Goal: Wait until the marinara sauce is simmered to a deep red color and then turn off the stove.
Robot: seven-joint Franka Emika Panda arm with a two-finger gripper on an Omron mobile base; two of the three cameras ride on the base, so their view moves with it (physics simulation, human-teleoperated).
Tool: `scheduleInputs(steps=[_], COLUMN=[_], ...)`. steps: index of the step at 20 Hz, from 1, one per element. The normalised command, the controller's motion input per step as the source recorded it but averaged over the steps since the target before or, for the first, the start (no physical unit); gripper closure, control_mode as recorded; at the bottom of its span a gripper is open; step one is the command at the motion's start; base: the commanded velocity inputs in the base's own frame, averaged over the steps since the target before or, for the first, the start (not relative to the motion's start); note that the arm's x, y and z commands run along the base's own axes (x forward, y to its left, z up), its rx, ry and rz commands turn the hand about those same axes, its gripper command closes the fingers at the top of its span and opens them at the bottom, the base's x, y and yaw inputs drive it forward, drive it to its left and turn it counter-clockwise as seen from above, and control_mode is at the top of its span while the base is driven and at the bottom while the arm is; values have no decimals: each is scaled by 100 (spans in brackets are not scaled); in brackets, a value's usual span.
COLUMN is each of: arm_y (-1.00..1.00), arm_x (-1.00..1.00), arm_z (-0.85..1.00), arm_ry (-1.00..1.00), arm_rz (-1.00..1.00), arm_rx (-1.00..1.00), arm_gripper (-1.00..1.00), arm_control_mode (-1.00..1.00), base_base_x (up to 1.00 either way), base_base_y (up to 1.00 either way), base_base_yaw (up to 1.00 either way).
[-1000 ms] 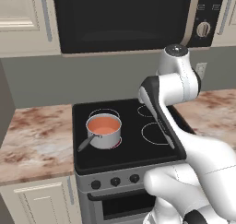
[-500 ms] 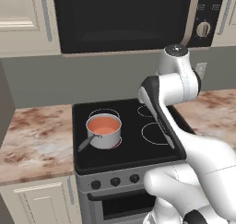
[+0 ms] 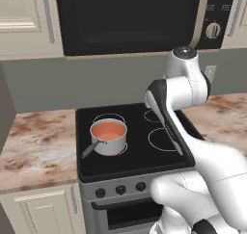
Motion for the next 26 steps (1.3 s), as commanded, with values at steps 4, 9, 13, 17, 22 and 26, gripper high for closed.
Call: scheduleInputs(steps=[4,9,13,17,22,26], arm_y=[0,0,0,0,0,0], arm_x=[0,0,0,0,0,0], arm_z=[0,0,0,0,0,0], arm_ry=[0,0,0,0,0,0], arm_rz=[0,0,0,0,0,0], arm_rx=[0,0,0,0,0,0], arm_gripper=[-100,-100,-100,-100,-100,-100], arm_control_mode=[-100,-100,-100,-100,-100,-100], base_base_x=[0,0,0,0,0,0], base_base_y=[0,0,0,0,0,0], base_base_yaw=[0,0,0,0,0,0])
